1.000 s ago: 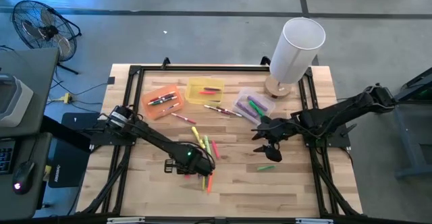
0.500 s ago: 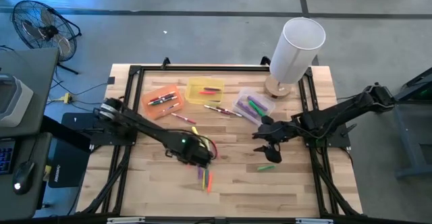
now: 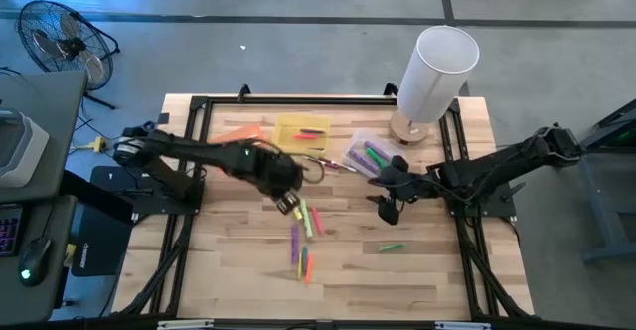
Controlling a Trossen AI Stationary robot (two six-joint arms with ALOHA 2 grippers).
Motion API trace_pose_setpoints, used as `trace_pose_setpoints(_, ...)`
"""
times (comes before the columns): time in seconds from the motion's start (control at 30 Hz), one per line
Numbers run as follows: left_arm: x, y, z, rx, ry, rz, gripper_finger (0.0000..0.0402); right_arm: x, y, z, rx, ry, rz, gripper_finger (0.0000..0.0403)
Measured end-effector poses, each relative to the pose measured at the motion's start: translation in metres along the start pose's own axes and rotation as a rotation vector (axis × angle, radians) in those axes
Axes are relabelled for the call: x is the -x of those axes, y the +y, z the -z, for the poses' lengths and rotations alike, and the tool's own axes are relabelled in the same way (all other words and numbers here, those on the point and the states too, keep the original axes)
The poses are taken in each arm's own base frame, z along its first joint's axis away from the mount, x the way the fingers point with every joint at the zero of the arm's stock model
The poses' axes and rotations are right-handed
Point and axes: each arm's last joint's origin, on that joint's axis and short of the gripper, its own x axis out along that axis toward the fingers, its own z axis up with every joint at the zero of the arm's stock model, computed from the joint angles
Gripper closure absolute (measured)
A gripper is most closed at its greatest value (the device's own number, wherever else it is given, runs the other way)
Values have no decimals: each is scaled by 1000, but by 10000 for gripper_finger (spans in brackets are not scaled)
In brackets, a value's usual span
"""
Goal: Pick & Place Markers
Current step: Put the pink highlighter pen into the white bin
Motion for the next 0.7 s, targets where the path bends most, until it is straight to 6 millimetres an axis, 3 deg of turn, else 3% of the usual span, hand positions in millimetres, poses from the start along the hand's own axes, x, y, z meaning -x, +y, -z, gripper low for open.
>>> trace_pose_setpoints(0.17, 1, 31, -25, -137, -9, -2, 337, -2, -5, -5, -117, -29, 13, 156)
trace_pose_setpoints(0.33, 0, 49, -57, -329, -151, 66, 336, -2, -8, -7, -253, -59, 59, 156)
trace_pose_setpoints(0.57, -15, 41, -106, -654, -519, 84, 336, -2, -6, -6, -408, -82, 69, 156)
trace_pose_setpoints(0.7, -46, 38, -126, -737, -552, 128, 335, -1, -4, -5, -475, -88, 64, 156)
